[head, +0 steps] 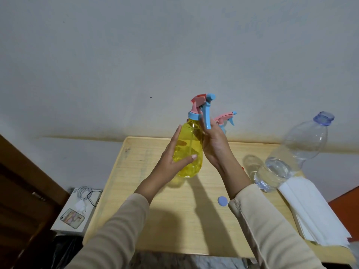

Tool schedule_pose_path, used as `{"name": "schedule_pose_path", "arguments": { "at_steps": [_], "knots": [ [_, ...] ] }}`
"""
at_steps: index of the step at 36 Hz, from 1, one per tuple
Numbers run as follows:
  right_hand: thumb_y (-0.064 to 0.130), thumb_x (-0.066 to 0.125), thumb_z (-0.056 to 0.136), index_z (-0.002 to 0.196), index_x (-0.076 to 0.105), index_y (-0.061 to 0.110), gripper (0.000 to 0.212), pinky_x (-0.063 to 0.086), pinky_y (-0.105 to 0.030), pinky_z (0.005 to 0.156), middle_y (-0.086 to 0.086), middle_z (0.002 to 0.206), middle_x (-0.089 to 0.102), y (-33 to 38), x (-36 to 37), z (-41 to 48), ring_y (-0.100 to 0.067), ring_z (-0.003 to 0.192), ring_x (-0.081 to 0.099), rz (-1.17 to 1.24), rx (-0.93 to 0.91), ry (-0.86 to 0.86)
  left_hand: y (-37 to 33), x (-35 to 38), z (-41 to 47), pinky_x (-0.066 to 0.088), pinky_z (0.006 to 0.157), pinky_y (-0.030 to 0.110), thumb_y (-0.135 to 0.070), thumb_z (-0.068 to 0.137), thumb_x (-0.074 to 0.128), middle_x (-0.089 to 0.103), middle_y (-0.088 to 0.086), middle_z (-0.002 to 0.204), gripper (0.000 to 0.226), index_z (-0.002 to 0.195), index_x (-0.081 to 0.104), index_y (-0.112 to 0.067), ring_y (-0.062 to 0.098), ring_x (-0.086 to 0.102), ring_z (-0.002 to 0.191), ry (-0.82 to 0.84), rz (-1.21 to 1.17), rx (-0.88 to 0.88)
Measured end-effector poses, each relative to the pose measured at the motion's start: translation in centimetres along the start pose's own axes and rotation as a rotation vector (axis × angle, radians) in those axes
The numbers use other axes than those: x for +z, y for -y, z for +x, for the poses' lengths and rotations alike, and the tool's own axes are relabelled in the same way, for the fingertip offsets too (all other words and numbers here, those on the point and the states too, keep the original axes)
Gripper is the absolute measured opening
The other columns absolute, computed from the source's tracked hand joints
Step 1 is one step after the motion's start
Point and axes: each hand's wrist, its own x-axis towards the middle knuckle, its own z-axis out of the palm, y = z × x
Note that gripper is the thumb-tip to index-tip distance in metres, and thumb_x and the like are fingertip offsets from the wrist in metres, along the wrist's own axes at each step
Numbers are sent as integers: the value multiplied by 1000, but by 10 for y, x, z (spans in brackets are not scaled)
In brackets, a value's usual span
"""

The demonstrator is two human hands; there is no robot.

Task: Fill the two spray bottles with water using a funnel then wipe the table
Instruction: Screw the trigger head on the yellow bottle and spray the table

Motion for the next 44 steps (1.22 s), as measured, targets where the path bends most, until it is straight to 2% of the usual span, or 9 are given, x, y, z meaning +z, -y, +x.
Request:
{"name": "schedule_pose_path", "arguments": {
  "at_steps": [3,8,11,17,20,26,29,33,44],
  "knots": [
    [3,57,88,115,54,10,28,54,-22,65,-5,93,64,1,1,0,-10,74,64,-12,-1,-56,0,1,-1,43,94,12,-25,84,70,43,-18,140,85,141,15,-55,-6,46,122,1,-1,3],
    [10,52,93,131,47,2,39,55,-24,73,-3,97,66,4,2,0,-11,82,64,21,26,-24,-2,0,-1,41,88,6,-19,85,68,40,-46,126,83,141,16,-51,-14,47,116,4,-21,-5],
    [7,51,93,129,50,-4,37,54,-22,73,-9,107,63,6,5,0,-12,87,64,-28,18,-18,-4,-1,-1,41,89,6,-19,85,68,39,-48,124,82,139,16,-52,-15,46,116,5,-16,-6],
    [0,59,87,110,61,-2,23,53,-23,62,2,78,71,8,7,2,-8,70,66,-92,-20,-73,-6,-4,-3,42,92,9,-21,85,67,40,-27,137,81,138,15,-55,-8,48,119,26,-21,1],
    [0,63,83,96,66,5,14,52,-29,68,4,71,70,7,7,3,-11,70,65,-170,-43,-100,-5,-7,-4,43,88,7,-23,85,68,40,-26,138,82,136,15,-59,-11,48,117,43,-13,-4],
    [4,68,81,108,63,-7,30,51,-28,66,2,73,69,5,14,4,-9,66,64,-326,-93,-189,-2,-9,-3,41,89,5,-25,84,69,37,-34,137,83,135,14,-60,-13,44,120,45,4,-18],
    [5,69,81,109,64,-6,31,53,-27,72,-5,83,69,4,18,4,-10,71,65,-402,-134,-237,-1,-6,-2,41,93,7,-29,83,69,38,-25,142,83,134,13,-62,-7,44,125,32,16,-23],
    [4,70,80,105,65,-2,26,55,-32,79,-13,93,70,2,20,2,-20,84,67,-452,-167,-273,0,-5,-2,40,90,4,-34,82,69,35,-40,132,84,135,11,-63,-16,42,120,35,39,-25],
    [15,85,63,79,68,13,24,57,-46,81,-15,86,72,1,13,1,-28,86,70,-611,-213,-399,13,1,-8,38,106,22,-28,88,65,39,-14,143,76,140,16,-54,-1,38,132,17,42,-63]
  ]
}}
